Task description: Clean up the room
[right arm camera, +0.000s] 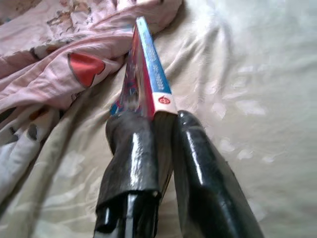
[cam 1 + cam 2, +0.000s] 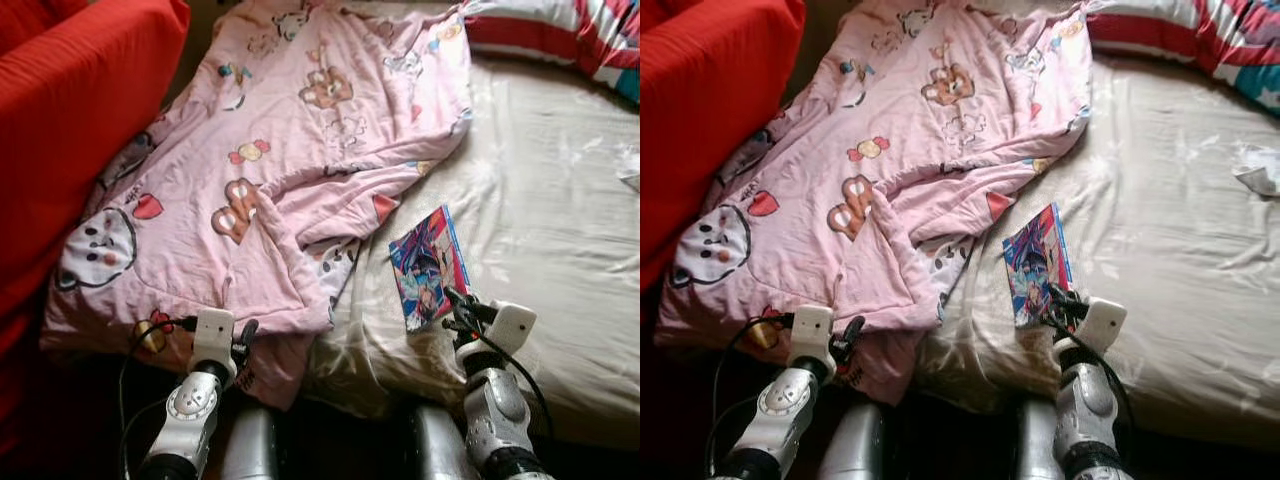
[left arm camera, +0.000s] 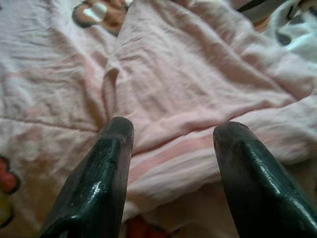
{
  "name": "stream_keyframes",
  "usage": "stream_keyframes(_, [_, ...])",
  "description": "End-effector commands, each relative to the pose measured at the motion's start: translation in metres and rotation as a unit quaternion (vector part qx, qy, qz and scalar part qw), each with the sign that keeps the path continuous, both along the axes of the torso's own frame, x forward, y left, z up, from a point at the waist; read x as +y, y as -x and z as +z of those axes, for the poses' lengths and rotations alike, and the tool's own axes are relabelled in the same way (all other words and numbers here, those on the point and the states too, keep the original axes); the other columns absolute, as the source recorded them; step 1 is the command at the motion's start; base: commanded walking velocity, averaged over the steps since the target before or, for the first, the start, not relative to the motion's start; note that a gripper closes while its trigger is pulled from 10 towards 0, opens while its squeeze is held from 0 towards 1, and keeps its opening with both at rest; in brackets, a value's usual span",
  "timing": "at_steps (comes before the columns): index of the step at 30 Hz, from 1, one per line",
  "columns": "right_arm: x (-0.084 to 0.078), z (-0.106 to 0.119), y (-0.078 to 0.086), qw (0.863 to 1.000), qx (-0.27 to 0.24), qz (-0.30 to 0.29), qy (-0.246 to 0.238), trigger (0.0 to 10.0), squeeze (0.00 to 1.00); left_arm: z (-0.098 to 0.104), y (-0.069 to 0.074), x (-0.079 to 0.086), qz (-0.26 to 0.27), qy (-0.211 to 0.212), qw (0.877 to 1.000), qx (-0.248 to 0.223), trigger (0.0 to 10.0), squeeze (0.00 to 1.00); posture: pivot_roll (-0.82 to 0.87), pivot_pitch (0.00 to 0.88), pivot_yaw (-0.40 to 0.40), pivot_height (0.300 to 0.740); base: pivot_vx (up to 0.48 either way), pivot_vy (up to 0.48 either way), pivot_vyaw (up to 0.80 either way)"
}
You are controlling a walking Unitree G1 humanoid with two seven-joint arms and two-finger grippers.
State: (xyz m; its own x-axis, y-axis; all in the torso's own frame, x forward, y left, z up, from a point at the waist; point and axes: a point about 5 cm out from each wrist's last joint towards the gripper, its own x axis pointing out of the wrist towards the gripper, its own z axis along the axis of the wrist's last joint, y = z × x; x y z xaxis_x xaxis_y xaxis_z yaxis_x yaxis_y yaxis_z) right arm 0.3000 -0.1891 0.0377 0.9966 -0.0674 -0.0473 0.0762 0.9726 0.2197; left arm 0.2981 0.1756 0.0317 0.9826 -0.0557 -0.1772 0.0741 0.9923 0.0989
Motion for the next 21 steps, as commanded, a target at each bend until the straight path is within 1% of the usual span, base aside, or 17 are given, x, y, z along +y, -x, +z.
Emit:
stream_keyframes(1, [-0.0026, 0.0097, -0.0021, 0.999, -0.03, -0.005, 0.017, 10.0, 0.0, -0.0043, 0.0027, 0.0022, 0.01, 0.006, 1.0, 0.007, 10.0, 0.0, -0.04, 0.115, 0.024, 0.602, 0.0, 0.0, 0.0])
stream_keyframes(2, [-0.0025, 0.0135, -0.0029, 0.999, -0.042, -0.013, 0.017, 10.0, 0.0, -0.005, 0.0027, 0.0019, 0.012, 0.007, 1.0, 0.006, 10.0, 0.0, -0.04, 0.12, 0.019, 0.602, 0.0, 0.0, 0.0])
stream_keyframes(6, [-0.0021, 0.0164, -0.0038, 0.998, -0.049, -0.018, 0.021, 10.0, 0.0, -0.0062, 0.0035, 0.0022, 0.015, 0.007, 1.0, 0.006, 10.0, 0.0, -0.04, 0.125, 0.016, 0.616, 0.0, 0.0, 0.0])
stream_keyframes(7, [-0.0012, 0.0165, -0.0044, 0.998, -0.048, -0.019, 0.023, 10.0, 0.0, -0.0066, 0.0041, 0.0032, 0.018, 0.008, 1.0, 0.006, 10.0, 0.0, -0.03, 0.129, 0.012, 0.626, 0.0, 0.0, 0.0])
stream_keyframes(8, [-0.0012, 0.0165, -0.0044, 0.998, -0.048, -0.019, 0.023, 10.0, 0.0, -0.0066, 0.0041, 0.0032, 0.018, 0.008, 1.0, 0.006, 10.0, 0.0, -0.03, 0.129, 0.012, 0.626, 0.0, 0.0, 0.0])
stream_keyframes(11, [0.003, 0.0154, -0.0047, 0.999, -0.041, -0.01, 0.032, 10.0, 0.0, -0.0075, 0.0055, 0.0067, 0.024, 0.007, 1.0, 0.005, 10.0, 0.0, -0.03, 0.135, 0.011, 0.656, 0.0, 0.0, 0.0])
stream_keyframes(15, [0.0032, 0.0142, -0.0036, 0.999, -0.038, -0.015, 0.031, 10.0, 0.0, -0.0095, 0.0068, 0.0079, 0.026, 0.006, 1.0, 0.008, 10.0, 0.0, -0.03, 0.143, 0.014, 0.681, 0.0, 0.0, 0.0])
stream_keyframes(21, [0.0036, 0.0141, -0.0033, 0.999, -0.037, -0.019, 0.03, 10.0, 0.0, -0.0121, 0.0066, 0.0062, 0.023, 0.006, 1.0, 0.018, 10.0, 0.0, -0.03, 0.149, 0.018, 0.706, 0.0, 0.0, 0.0])
